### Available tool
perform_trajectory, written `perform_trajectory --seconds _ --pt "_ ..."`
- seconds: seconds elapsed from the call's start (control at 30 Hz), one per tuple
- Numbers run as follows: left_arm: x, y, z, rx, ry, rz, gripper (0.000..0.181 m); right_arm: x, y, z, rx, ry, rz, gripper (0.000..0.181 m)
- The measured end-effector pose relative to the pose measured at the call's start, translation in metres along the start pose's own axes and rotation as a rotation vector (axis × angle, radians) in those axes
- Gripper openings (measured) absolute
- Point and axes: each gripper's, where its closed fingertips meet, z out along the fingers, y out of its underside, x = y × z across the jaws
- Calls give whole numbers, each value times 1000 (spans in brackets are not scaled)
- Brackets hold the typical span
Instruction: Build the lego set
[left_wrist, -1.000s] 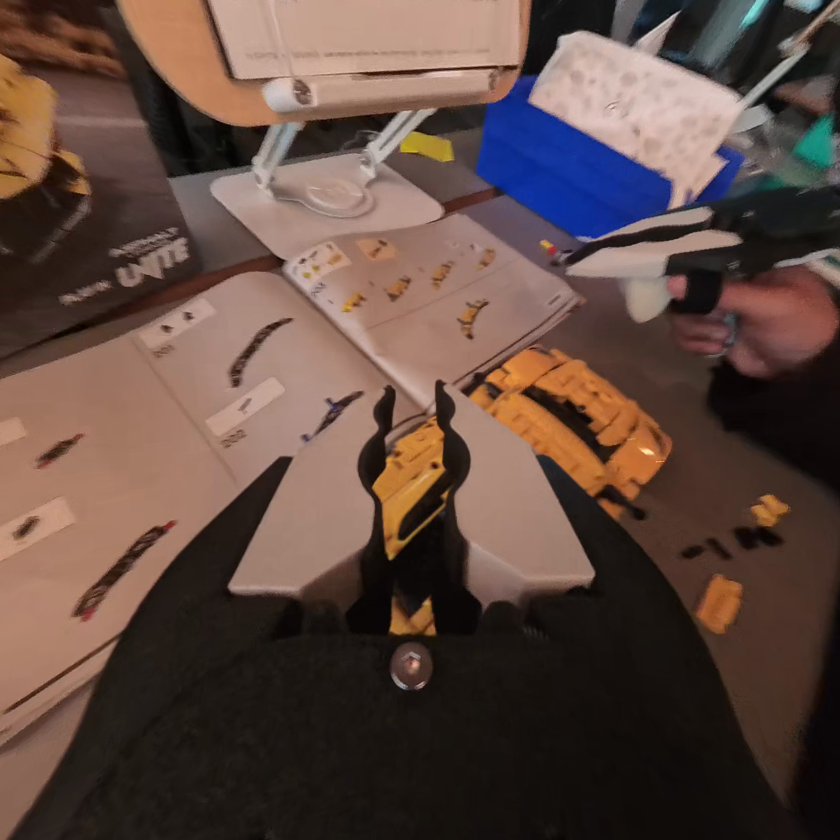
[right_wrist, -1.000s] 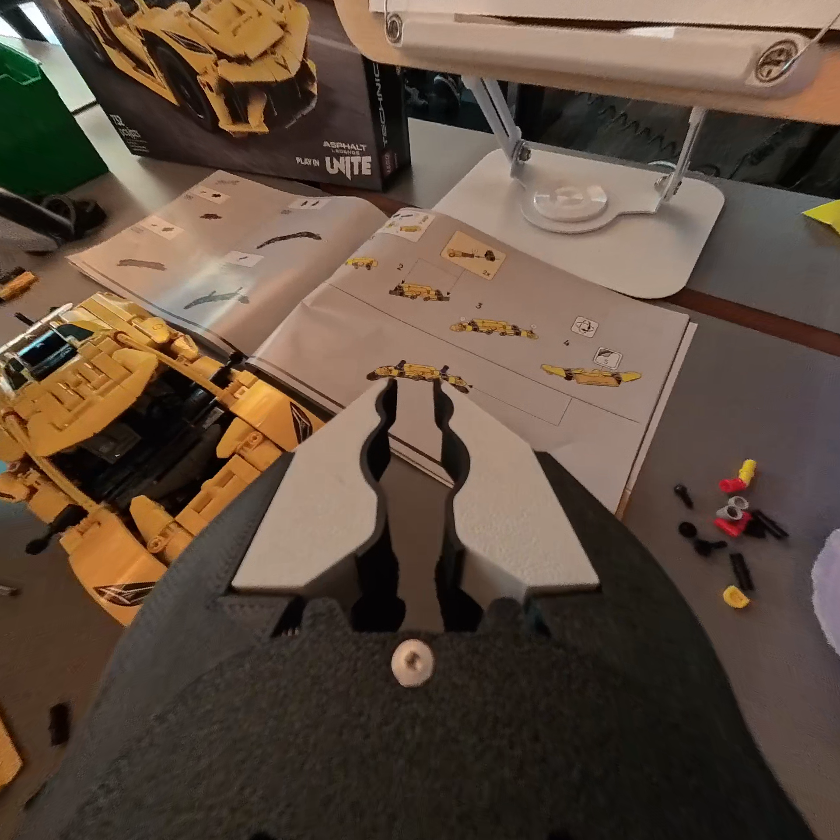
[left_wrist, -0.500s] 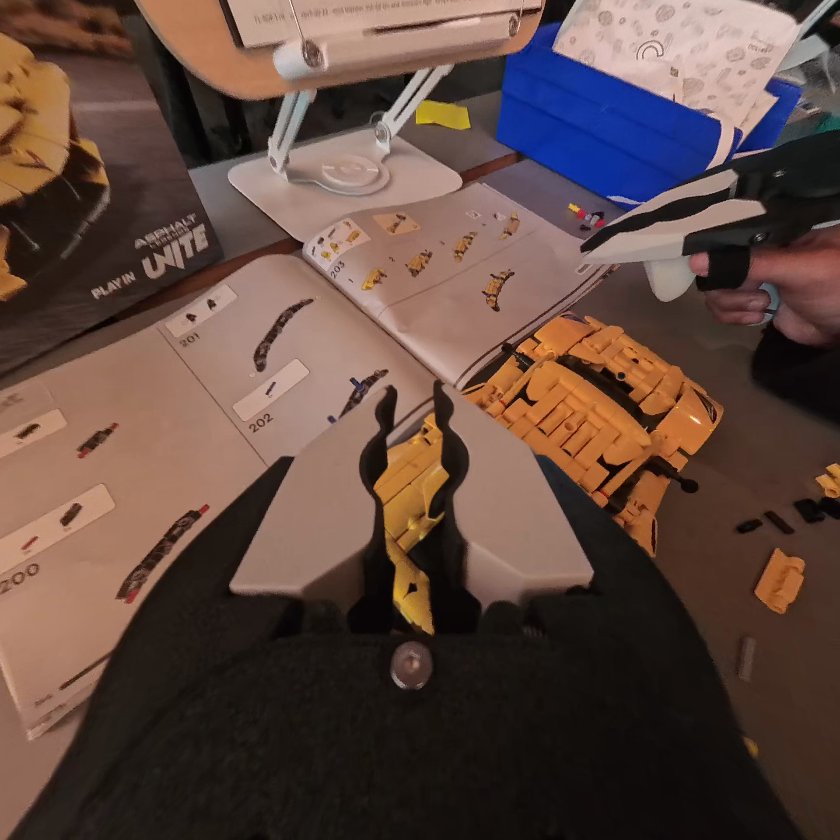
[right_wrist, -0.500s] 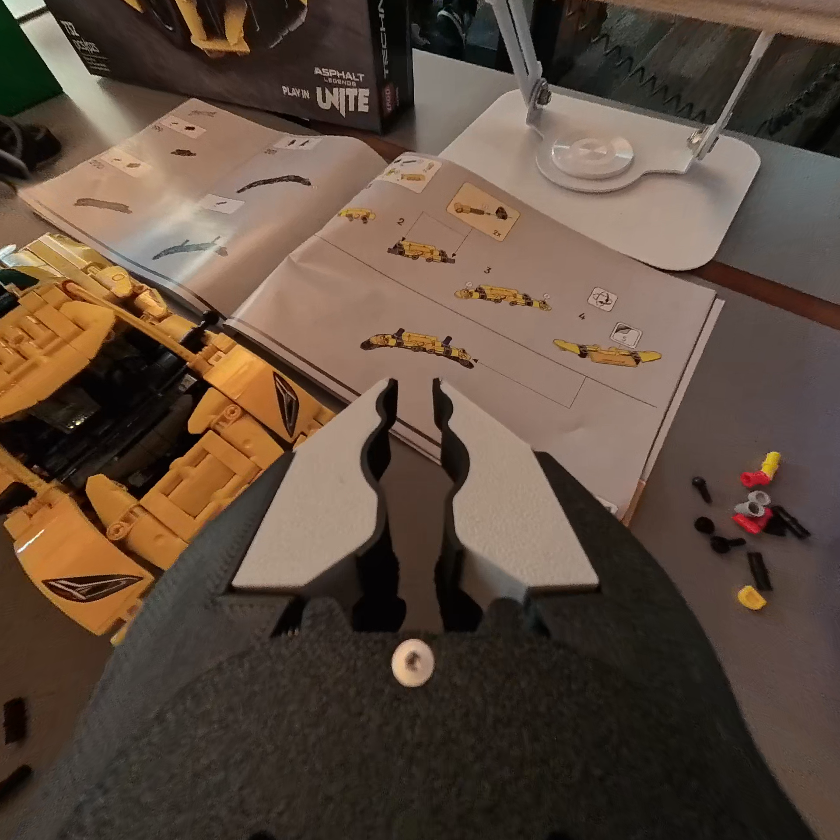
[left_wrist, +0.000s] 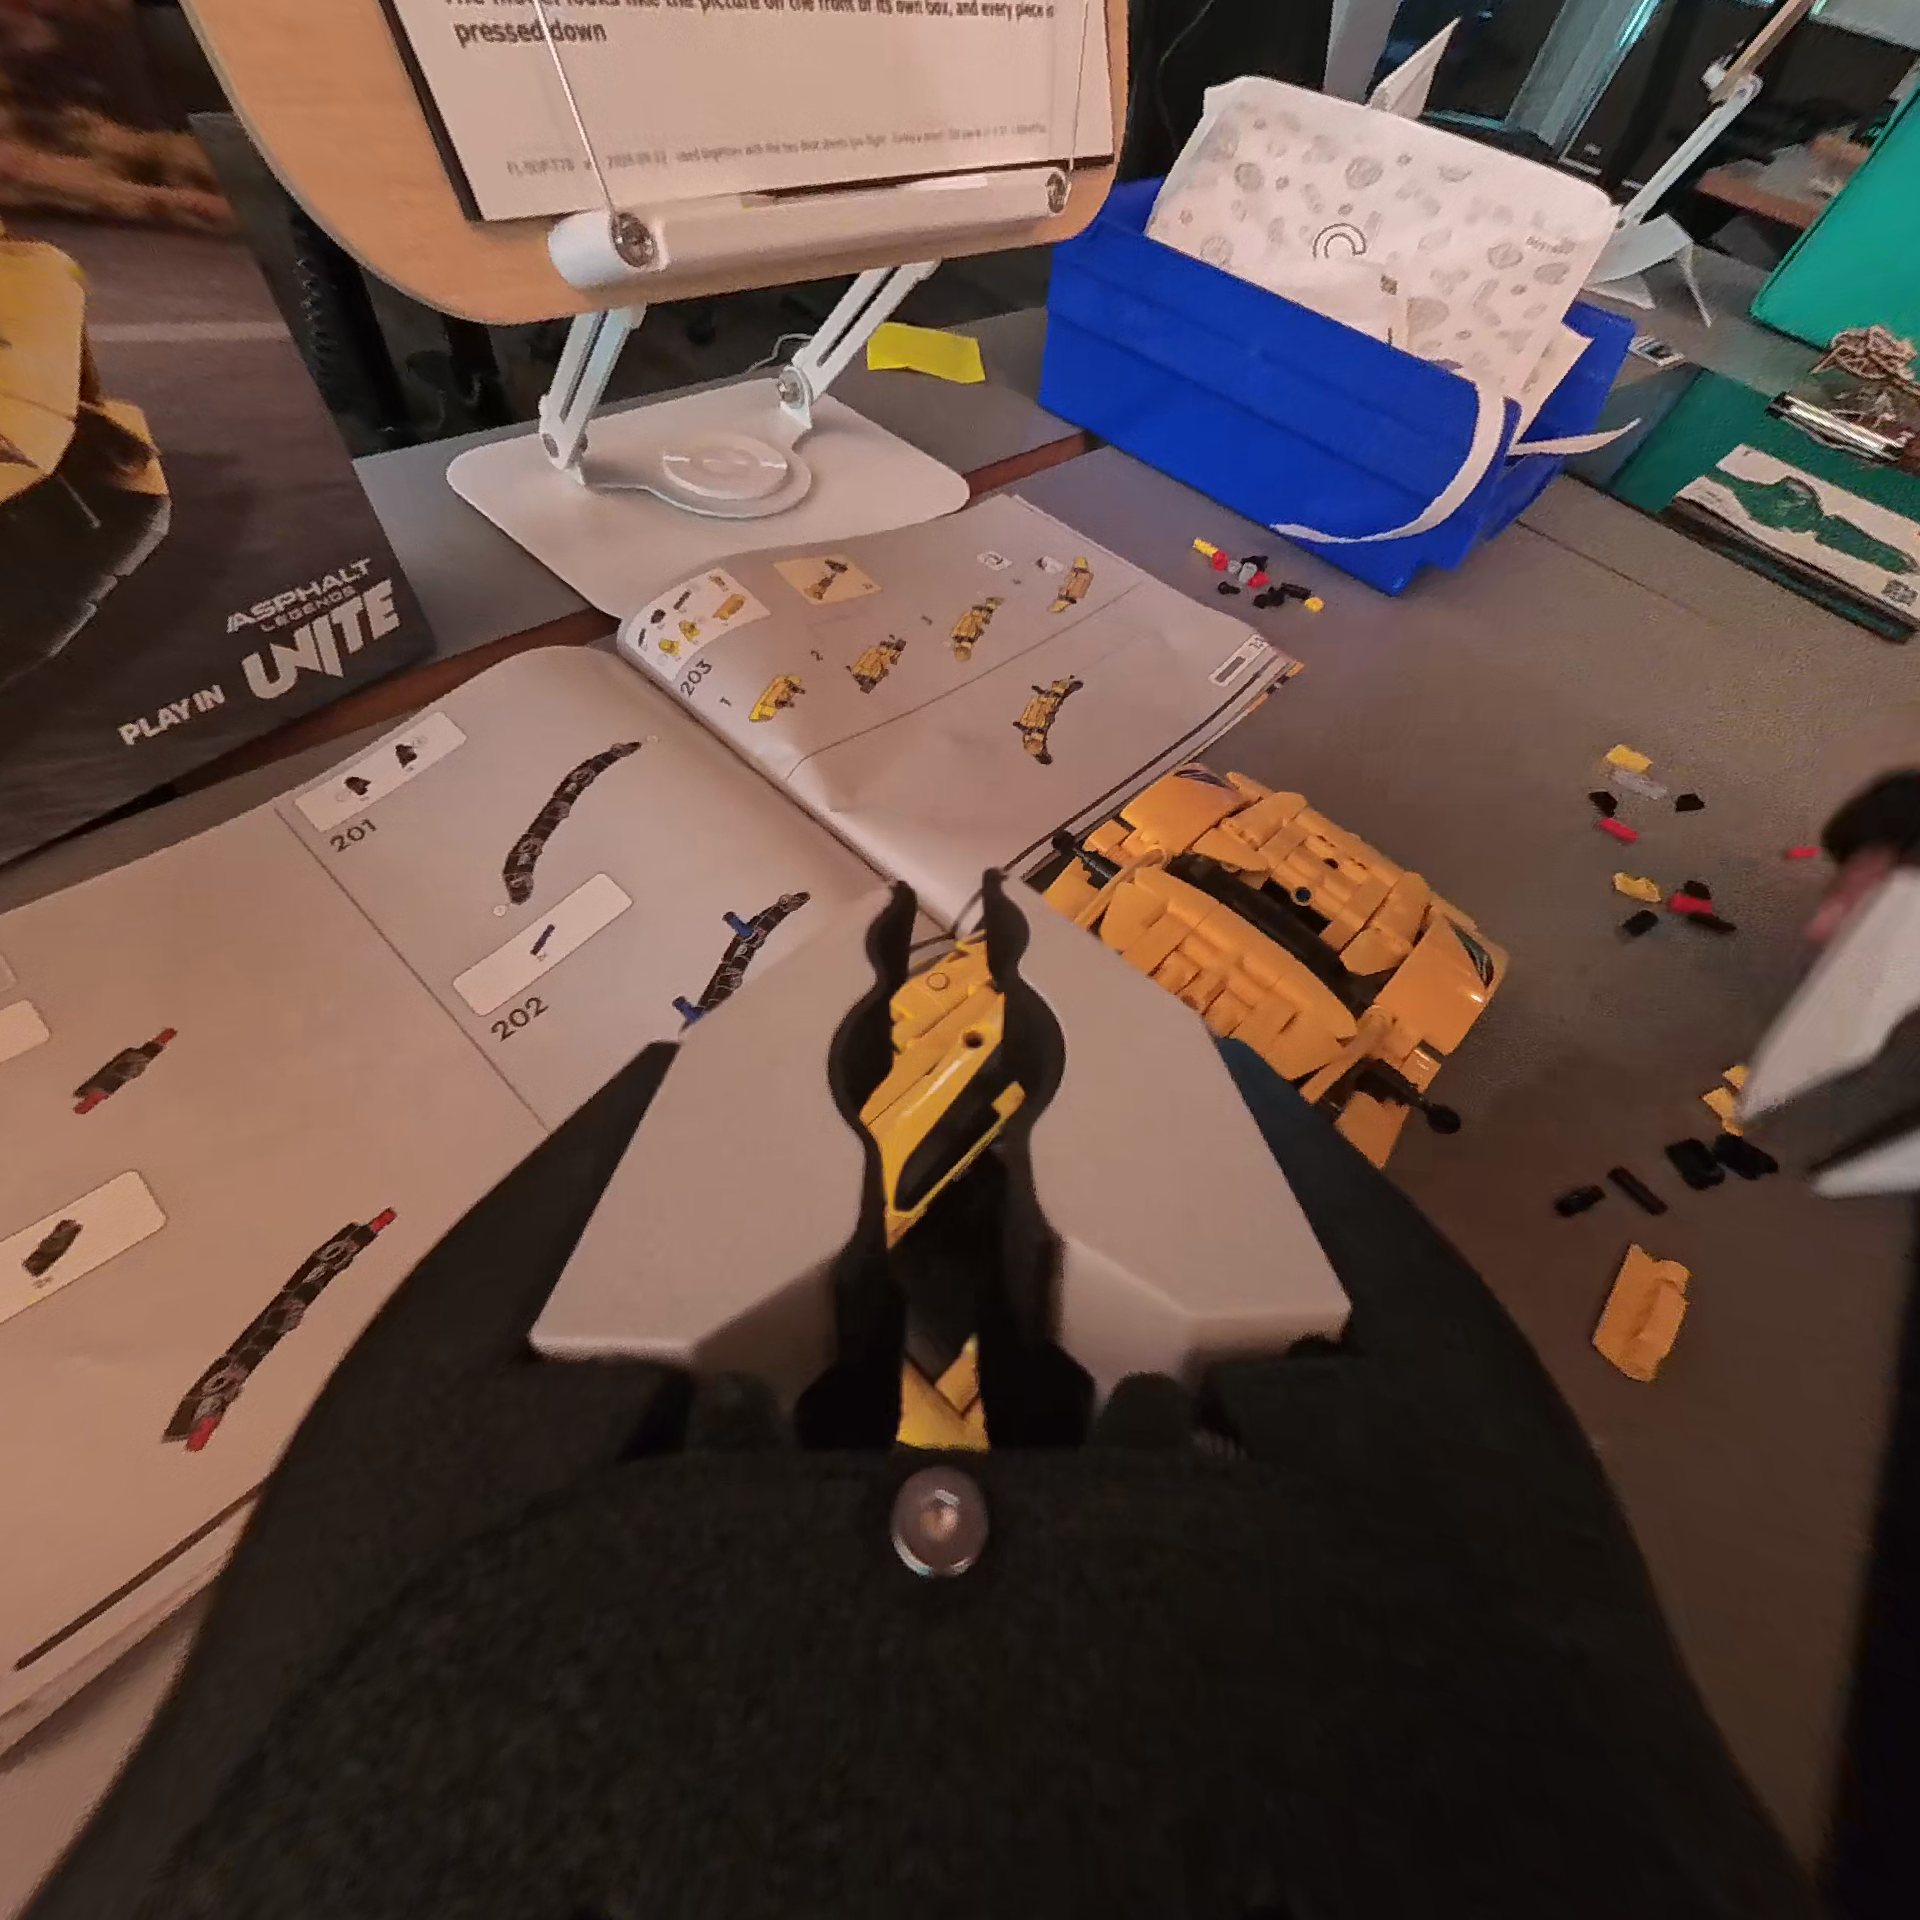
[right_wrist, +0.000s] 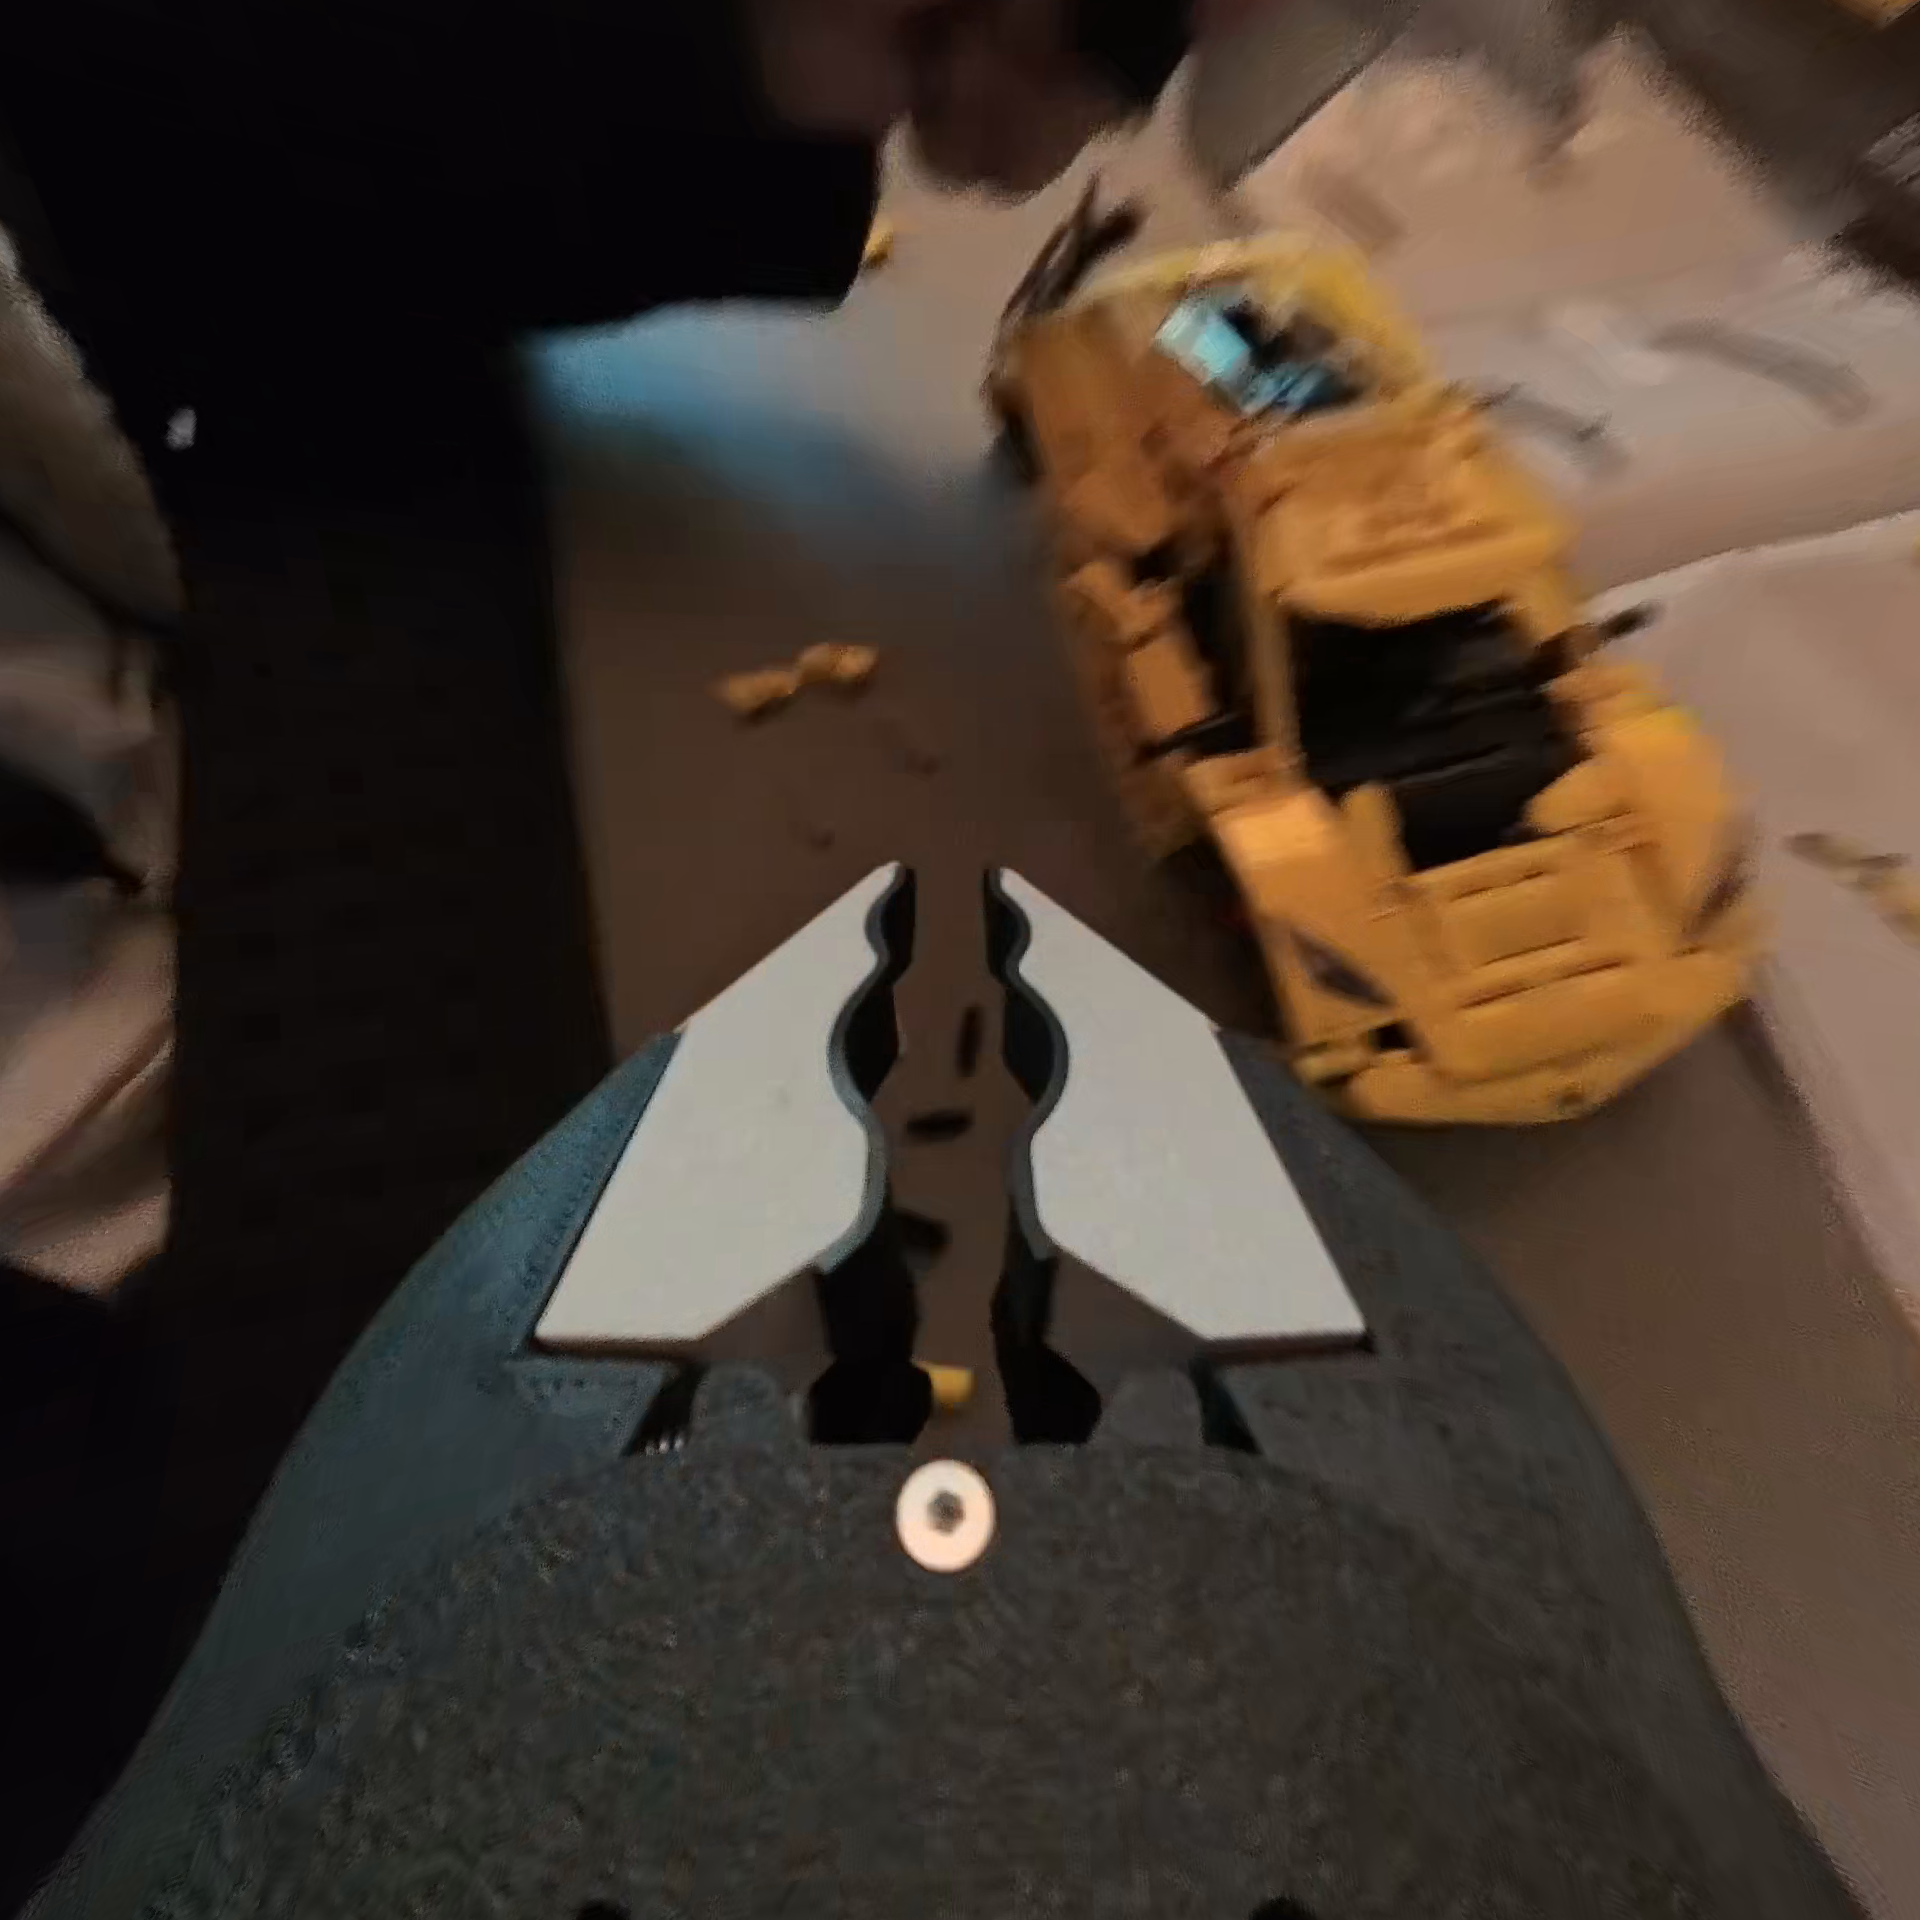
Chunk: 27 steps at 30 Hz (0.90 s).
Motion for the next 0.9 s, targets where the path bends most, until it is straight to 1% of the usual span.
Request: perform_trajectory --seconds 0.07,0.17,0.3,0.47,0.57,0.63,0.7,0.73,0.8,0.83,0.9 --pt "5 0 1 0 20 1 14 -18 25 11 -110 -42 1 16" --pt "15 -3 0 14 65 22 13 -26 43 19 -177 -76 3 17" --pt "34 -4 -5 6 153 76 13 -27 47 25 -215 -88 -23 19" --pt "40 0 -9 -2 193 124 13 -28 56 35 -251 -116 -15 19" --pt "43 2 -9 -5 220 113 14 -28 55 37 -244 -116 -28 9" --pt "50 2 -11 -2 259 111 14 -28 54 37 -251 -122 -26 8" --pt "64 -2 -15 18 332 119 15 -31 45 34 -230 -176 7 8" --pt "74 -4 -19 35 386 126 15 -30 35 31 -193 -203 26 8" --pt "100 -5 -32 56 534 157 16 -23 4 18 -87 -264 65 8" --pt "114 -3 -39 59 617 178 17 -22 -14 10 -26 -325 97 8" --pt "141 1 -56 71 771 220 22 -24 -42 -8 35 -529 209 8"
